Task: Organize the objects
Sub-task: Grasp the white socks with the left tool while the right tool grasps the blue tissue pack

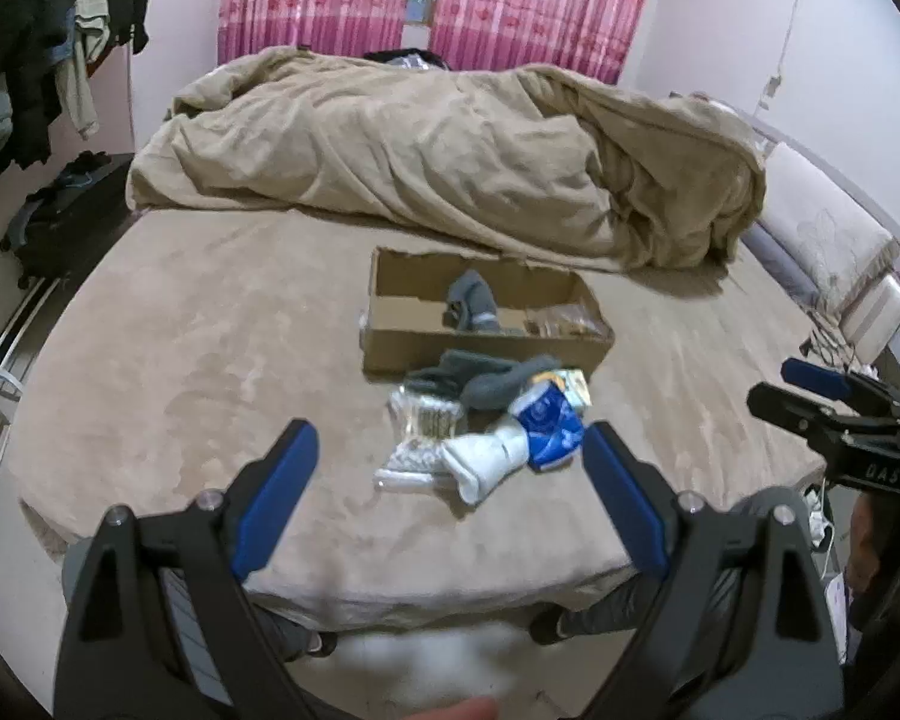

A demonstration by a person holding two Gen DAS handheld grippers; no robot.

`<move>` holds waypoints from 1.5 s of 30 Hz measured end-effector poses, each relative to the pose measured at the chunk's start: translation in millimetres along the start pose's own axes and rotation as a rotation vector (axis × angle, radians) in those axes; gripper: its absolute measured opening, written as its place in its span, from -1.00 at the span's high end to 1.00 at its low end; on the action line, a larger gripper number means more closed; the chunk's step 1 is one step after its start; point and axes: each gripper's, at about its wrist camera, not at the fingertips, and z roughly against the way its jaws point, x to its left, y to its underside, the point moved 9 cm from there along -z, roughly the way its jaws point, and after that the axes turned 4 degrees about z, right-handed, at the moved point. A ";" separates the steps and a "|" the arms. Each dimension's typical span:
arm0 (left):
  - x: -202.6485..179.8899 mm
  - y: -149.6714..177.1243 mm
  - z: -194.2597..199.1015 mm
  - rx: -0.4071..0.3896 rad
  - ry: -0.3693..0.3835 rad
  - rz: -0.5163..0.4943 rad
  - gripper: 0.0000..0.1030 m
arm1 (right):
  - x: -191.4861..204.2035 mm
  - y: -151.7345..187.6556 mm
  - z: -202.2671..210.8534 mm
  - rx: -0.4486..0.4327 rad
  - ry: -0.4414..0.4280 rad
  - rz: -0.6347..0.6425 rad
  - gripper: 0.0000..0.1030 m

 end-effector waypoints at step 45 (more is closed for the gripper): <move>-35.1 55.9 -156.4 0.160 0.026 -0.216 0.37 | 10.3 53.1 -177.4 0.149 -0.172 -0.017 0.64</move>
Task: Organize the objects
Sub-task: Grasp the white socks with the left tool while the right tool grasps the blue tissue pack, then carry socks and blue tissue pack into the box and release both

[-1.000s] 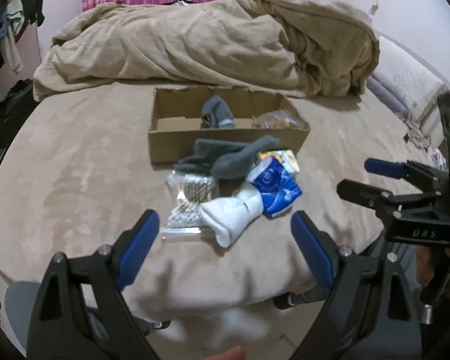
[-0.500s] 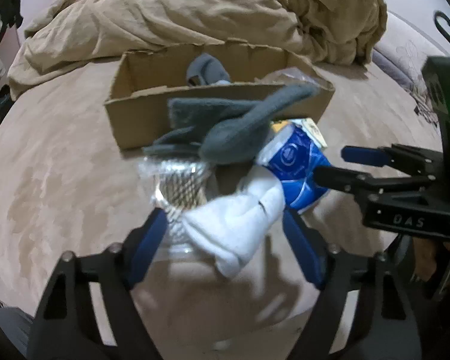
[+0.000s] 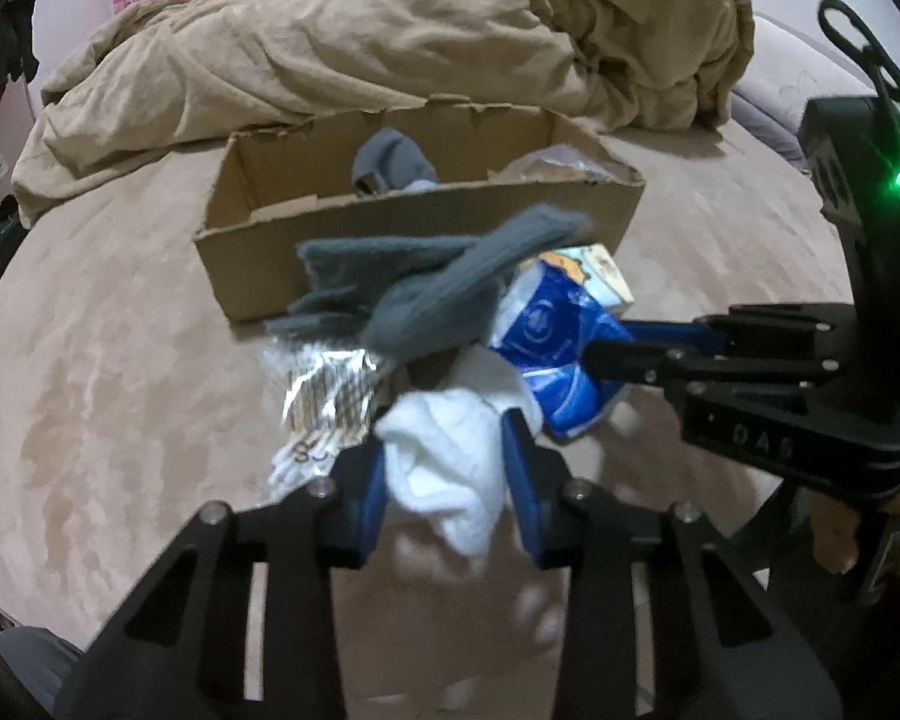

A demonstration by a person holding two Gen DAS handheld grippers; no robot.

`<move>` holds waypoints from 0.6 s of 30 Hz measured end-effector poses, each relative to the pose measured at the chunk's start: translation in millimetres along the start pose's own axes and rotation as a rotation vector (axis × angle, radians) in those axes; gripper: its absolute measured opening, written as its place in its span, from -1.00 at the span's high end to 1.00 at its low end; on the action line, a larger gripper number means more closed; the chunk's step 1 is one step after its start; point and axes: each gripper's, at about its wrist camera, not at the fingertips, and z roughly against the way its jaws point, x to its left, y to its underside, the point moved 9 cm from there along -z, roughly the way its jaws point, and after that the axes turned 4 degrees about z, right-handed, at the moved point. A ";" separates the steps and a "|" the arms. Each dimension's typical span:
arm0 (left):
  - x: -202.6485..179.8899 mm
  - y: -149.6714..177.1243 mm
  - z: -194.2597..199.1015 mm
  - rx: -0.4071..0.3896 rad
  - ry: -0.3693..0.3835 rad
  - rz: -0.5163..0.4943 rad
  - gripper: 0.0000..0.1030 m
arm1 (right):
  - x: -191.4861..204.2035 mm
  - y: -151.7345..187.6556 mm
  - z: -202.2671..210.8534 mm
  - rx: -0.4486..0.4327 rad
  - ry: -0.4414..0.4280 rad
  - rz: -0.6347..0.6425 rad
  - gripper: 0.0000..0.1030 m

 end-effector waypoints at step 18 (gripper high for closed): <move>3.0 -26.4 106.4 -0.155 0.018 0.046 0.46 | 9.8 -26.0 100.6 -0.146 0.078 0.035 0.76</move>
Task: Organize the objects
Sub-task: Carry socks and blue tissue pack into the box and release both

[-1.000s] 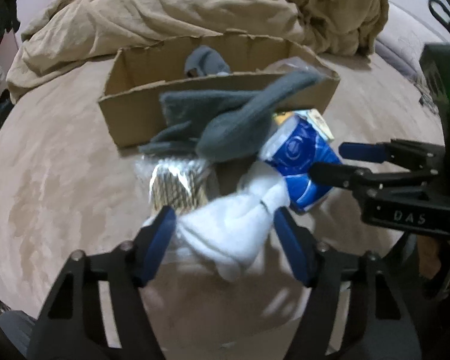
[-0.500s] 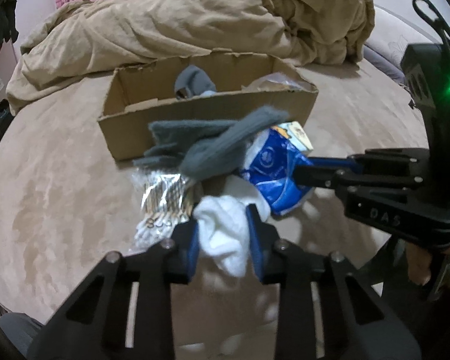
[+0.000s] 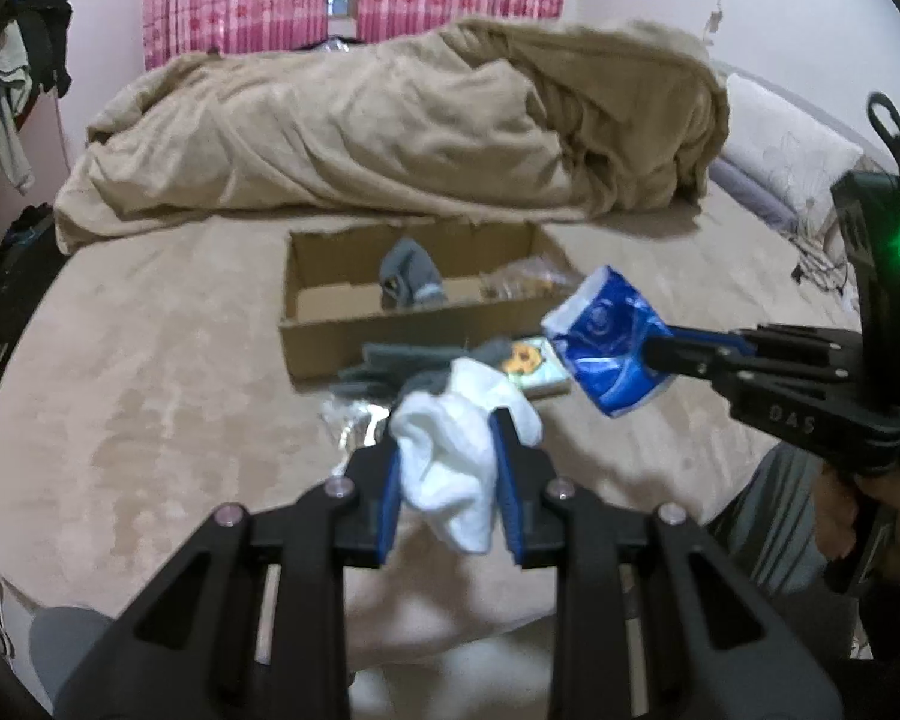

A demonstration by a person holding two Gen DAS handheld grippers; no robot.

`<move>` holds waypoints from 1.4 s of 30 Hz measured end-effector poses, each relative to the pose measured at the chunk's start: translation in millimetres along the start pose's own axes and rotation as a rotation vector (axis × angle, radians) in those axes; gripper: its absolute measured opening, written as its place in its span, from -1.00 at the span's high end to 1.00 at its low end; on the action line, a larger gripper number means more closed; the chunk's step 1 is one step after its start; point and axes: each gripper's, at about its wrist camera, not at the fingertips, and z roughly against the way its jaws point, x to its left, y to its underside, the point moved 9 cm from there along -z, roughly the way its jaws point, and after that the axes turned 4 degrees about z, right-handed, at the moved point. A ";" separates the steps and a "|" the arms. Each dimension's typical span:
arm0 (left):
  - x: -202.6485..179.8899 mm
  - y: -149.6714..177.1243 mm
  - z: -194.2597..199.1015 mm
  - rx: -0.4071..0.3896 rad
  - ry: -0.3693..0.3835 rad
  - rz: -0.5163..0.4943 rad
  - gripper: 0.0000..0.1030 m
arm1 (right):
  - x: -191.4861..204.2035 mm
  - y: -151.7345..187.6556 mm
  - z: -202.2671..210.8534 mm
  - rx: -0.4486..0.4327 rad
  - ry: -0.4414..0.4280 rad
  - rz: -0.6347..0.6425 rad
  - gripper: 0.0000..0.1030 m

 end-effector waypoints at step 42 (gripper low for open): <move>82.9 -96.0 -134.0 0.038 -0.035 0.151 0.44 | -35.3 -82.0 -102.0 0.025 0.036 -0.109 0.76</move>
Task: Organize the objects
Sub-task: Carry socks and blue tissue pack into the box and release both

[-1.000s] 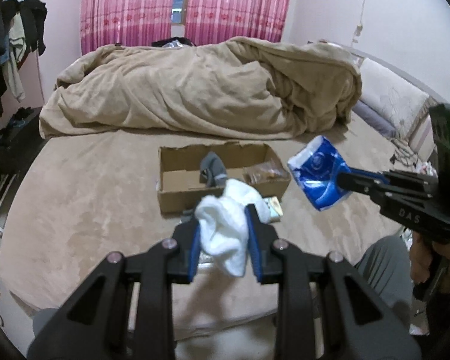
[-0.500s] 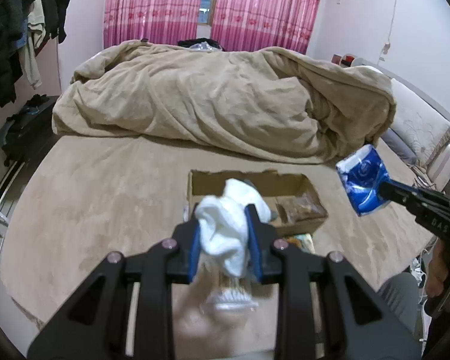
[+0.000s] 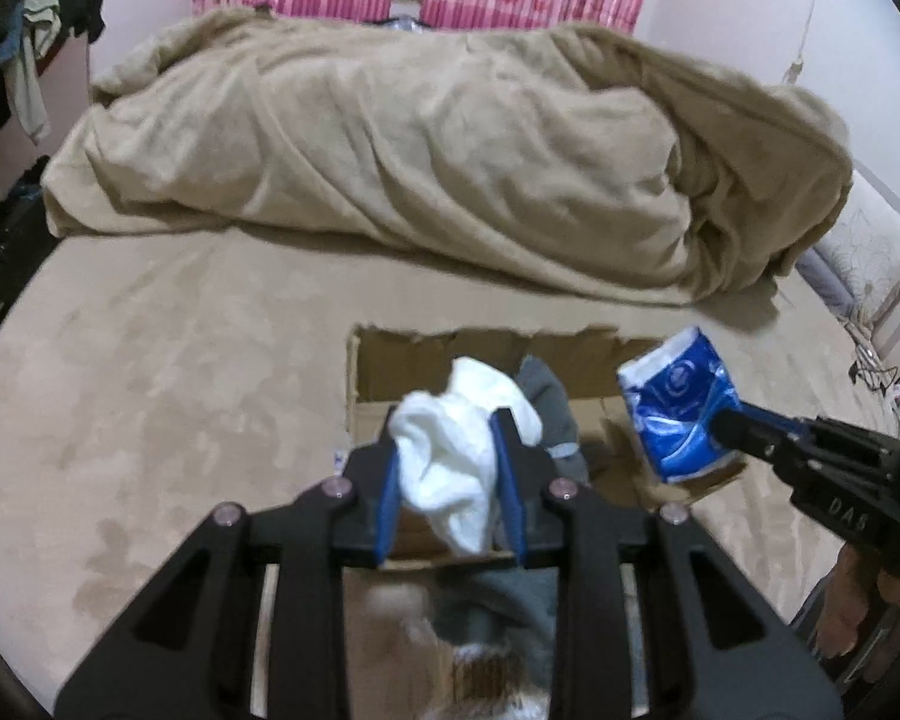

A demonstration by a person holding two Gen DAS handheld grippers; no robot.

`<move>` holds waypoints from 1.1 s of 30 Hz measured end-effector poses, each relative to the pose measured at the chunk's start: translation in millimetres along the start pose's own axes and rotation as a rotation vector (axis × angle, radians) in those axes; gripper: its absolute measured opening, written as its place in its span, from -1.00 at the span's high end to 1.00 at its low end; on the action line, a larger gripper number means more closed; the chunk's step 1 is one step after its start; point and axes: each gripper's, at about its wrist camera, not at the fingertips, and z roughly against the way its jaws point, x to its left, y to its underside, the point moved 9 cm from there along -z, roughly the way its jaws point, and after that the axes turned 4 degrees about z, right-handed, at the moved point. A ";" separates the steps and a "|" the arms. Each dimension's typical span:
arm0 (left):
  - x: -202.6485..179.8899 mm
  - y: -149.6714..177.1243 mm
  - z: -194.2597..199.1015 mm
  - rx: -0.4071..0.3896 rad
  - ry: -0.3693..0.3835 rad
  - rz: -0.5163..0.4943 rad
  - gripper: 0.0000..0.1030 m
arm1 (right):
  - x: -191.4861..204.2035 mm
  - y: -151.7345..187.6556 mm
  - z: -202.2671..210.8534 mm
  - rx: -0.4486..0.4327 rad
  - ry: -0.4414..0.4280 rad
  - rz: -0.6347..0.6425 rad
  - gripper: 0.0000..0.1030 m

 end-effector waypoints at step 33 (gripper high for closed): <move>-22.9 49.6 157.6 -0.068 -0.017 0.038 -0.69 | 7.5 39.9 118.4 -0.060 0.100 0.048 -0.44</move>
